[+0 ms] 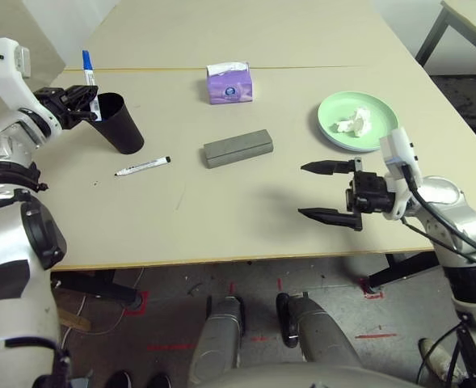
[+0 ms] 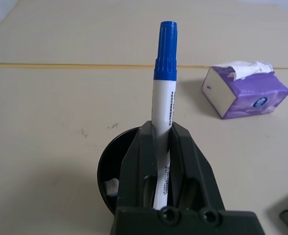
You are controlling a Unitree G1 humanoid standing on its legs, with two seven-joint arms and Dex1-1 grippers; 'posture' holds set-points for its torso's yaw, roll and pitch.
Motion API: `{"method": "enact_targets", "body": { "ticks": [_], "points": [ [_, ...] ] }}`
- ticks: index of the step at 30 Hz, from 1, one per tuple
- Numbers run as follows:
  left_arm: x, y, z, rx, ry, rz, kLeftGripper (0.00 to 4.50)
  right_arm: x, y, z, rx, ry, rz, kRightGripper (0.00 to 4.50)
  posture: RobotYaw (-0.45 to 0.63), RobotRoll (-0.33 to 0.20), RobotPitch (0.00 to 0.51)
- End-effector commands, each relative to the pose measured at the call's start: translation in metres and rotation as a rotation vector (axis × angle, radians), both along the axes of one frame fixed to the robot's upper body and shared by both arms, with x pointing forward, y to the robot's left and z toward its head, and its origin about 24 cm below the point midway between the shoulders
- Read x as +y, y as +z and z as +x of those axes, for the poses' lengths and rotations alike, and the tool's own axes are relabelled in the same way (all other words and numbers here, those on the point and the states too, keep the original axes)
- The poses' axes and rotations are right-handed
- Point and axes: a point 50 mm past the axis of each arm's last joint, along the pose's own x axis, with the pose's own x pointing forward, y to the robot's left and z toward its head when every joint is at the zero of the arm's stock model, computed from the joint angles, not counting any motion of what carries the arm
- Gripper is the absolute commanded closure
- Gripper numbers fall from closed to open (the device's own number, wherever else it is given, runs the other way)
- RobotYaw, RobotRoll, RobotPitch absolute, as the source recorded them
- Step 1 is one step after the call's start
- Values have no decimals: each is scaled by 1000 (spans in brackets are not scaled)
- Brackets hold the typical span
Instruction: Organize and tidy the items on the table.
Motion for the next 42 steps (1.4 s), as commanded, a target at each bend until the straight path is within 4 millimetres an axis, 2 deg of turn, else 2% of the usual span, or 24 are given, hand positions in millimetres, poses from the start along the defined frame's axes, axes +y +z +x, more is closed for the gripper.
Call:
{"method": "enact_targets", "body": {
  "ticks": [1, 10, 14, 24, 32, 38, 39, 42],
  "points": [
    [-1, 5, 1, -27, 3, -10, 4248, 2, -2, -4, 9, 9, -2, 0, -70, 0, 162],
    [0, 34, 0, -132, 1, -9, 4248, 3, -4, -4, 16, 2, 5, 0, -70, 0, 162],
    [-1, 37, 0, -146, -3, -9, 4248, 5, -5, -3, 16, 4, 8, 0, -69, 0, 163],
    [2, 23, -1, -152, 29, 0, 4248, 5, -4, -3, 12, 0, 13, 0, -77, 0, 164],
    [-4, 5, 5, -119, 34, 21, 4248, 5, -4, -5, 16, -3, 14, 0, -82, 0, 163],
    [-6, 4, 6, -120, 43, 27, 4248, 4, -3, -6, 14, -6, 13, 0, -87, 0, 160],
    [-6, 4, 6, -124, 42, 26, 3505, 4, -3, -6, 13, -7, 13, 0, -87, 0, 160],
    [-7, 5, 6, -129, 37, 26, 2507, 4, -3, -7, 13, -8, 13, 0, -88, 0, 160]
  ]
}}
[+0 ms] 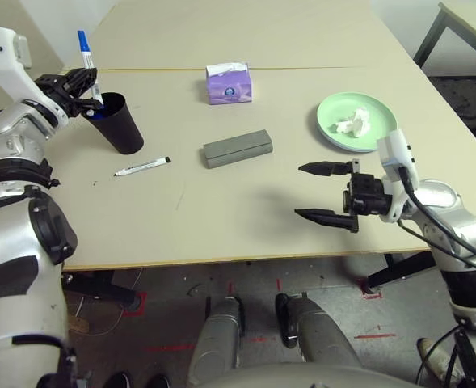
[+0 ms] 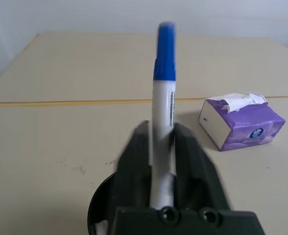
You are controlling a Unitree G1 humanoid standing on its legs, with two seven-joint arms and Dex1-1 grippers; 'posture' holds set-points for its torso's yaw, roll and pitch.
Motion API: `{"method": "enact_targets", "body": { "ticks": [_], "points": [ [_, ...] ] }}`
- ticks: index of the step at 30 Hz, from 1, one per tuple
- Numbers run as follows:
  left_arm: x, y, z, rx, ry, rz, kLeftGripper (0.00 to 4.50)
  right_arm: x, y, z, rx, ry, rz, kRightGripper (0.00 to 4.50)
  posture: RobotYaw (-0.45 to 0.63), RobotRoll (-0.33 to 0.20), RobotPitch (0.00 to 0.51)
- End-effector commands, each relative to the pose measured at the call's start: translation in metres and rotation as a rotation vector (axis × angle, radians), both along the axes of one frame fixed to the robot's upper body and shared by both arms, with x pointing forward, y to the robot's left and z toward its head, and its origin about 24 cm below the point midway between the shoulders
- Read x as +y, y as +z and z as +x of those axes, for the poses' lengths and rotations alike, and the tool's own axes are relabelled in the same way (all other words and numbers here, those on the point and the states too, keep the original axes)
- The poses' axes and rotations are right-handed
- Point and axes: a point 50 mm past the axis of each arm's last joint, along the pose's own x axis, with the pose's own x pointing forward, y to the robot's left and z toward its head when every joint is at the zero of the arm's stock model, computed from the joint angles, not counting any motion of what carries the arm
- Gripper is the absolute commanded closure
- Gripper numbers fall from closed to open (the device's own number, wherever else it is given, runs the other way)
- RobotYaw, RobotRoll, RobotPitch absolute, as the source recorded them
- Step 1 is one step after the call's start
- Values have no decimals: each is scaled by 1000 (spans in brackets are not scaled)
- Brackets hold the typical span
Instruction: Organize and tidy the items on the table.
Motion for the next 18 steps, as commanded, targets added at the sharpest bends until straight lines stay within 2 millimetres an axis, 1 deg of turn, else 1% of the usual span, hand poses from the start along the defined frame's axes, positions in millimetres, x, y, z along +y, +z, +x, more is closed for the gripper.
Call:
{"method": "enact_targets", "body": {
  "ticks": [1, 7, 8, 14, 18],
  "points": [
    [2, -5, -1, 13, 6, 3, 2195, 0, -1, -2, 4, 1, -4, 0, -88, 0, 160],
    [5, -2, -3, -1, 15, -2, 155, 0, -1, -2, 4, 1, -2, 0, -83, 0, 161],
    [5, -2, -3, -1, 16, -1, 49, 1, -1, -2, 4, 1, -1, 0, -83, 0, 160],
    [6, -2, -6, 10, -25, -9, 49, 1, 0, 0, 4, 0, 3, 0, -84, 0, 162],
    [9, 3, -14, 18, -154, -12, 49, -5, -3, -1, 17, -23, -7, 0, -85, 0, 167]
  ]
}}
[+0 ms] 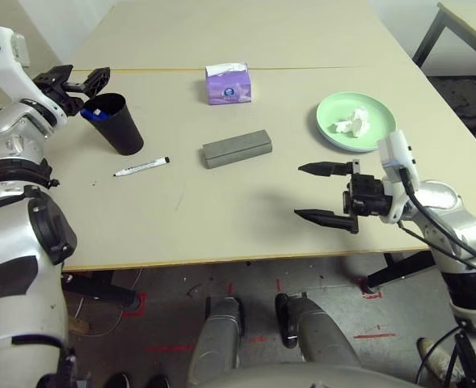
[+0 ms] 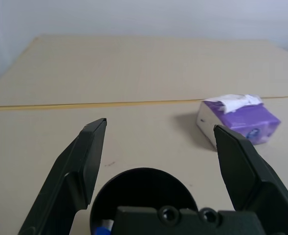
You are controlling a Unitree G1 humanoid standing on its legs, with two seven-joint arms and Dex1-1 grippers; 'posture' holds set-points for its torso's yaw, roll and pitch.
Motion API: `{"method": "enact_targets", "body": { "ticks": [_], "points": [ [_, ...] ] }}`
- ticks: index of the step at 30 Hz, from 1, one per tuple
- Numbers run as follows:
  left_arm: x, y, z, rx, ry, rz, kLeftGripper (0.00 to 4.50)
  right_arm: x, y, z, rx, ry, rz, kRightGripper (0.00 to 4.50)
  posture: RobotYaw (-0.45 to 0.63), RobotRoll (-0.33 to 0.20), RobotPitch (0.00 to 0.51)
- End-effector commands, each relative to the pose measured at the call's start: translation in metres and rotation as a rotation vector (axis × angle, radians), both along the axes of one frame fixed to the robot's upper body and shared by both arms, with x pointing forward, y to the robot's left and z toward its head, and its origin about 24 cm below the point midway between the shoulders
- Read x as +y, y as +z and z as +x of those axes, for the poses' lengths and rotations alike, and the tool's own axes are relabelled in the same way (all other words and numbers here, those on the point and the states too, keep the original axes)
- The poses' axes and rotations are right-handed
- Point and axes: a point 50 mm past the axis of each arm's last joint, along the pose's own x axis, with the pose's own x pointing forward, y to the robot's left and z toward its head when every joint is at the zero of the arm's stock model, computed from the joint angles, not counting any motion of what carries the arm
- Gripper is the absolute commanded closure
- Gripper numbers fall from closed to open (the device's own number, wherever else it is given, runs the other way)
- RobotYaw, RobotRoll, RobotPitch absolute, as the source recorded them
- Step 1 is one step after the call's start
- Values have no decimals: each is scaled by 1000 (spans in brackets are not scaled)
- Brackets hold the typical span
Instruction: Organize and tidy the items on the table.
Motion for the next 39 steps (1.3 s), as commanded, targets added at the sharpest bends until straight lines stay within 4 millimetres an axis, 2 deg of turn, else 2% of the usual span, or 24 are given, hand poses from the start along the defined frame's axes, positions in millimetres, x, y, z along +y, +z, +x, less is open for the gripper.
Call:
{"method": "enact_targets", "body": {
  "ticks": [1, 6, 12, 15, 20, 26, 31, 39],
  "points": [
    [7, 1, -11, 24, -106, 1, 49, -8, -3, -1, 22, -27, -12, 0, -85, 0, 168],
    [10, 9, -27, 79, -297, 74, 49, -17, -3, -4, 29, -37, -17, 0, -81, 0, 176],
    [4, 5, -41, 272, -541, 182, 49, -8, -7, -3, 35, 13, -6, 0, -56, 0, 184],
    [-3, 0, -47, 420, -650, 303, 49, -2, -8, -1, 35, 27, 6, 0, -41, 0, 192],
    [-12, -12, -55, 656, -715, 558, 49, 1, -10, 1, 39, 34, 14, 0, -31, 0, 200],
    [-33, -9, -43, 787, -757, 759, 49, 5, -14, 1, 36, 23, 32, 0, -57, 0, 207],
    [-40, -14, -28, 819, -755, 849, 49, 6, -16, -3, 37, 14, 35, 0, -87, 0, 209],
    [-43, -28, -5, 813, -610, 903, 49, 1, -15, -7, 34, -12, 28, 0, -117, 0, 203]
  ]
}}
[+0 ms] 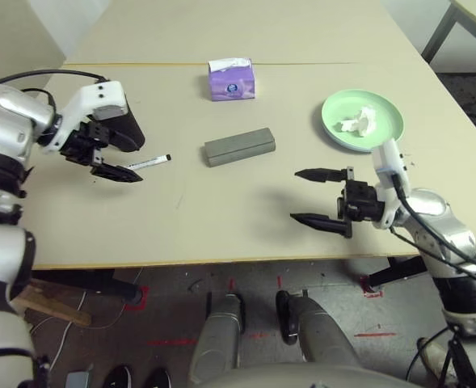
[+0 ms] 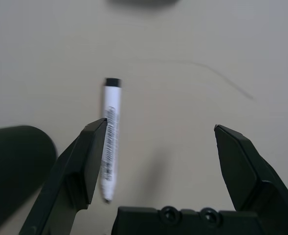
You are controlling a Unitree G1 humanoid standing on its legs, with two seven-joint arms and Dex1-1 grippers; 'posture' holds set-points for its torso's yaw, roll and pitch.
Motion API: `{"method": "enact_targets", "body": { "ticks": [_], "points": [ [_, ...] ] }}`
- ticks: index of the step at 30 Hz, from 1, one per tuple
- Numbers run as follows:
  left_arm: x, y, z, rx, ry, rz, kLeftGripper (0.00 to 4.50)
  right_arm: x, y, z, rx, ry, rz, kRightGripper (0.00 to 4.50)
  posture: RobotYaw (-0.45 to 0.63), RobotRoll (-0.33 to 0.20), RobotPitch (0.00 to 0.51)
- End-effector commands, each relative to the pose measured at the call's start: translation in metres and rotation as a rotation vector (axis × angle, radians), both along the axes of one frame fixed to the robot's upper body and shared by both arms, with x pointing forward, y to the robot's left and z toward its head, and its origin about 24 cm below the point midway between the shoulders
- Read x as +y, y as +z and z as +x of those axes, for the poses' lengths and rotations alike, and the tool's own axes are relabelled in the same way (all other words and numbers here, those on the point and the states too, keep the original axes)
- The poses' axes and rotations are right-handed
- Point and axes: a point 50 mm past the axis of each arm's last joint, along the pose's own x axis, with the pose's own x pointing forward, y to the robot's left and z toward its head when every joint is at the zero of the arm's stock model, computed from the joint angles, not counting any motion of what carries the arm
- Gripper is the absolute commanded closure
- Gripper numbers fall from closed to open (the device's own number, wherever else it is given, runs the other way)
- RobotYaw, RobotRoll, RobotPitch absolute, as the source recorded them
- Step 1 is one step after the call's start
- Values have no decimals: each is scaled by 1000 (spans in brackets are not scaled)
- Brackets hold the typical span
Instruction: Organize and tidy the items on the table.
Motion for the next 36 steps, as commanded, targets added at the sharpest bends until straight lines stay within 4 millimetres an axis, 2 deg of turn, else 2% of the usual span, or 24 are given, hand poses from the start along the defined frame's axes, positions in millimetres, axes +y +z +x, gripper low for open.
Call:
{"method": "enact_targets", "body": {
  "ticks": [1, 11, 23, 36],
  "points": [
    [4, -3, 6, -44, 59, 46, 49, -2, 1, -4, -7, -8, -7, 0, -119, 0, 200],
    [-6, -14, 15, -48, 68, 80, 49, -2, 3, -4, -15, -3, -18, 0, -119, 0, 192],
    [4, -26, 15, -40, 171, 155, 49, -1, 6, -4, -25, 1, -20, 0, -124, 0, 189],
    [5, -36, 16, -49, 199, 179, 49, -1, 11, -5, -34, -4, -19, 0, -133, 0, 184]
  ]
}}
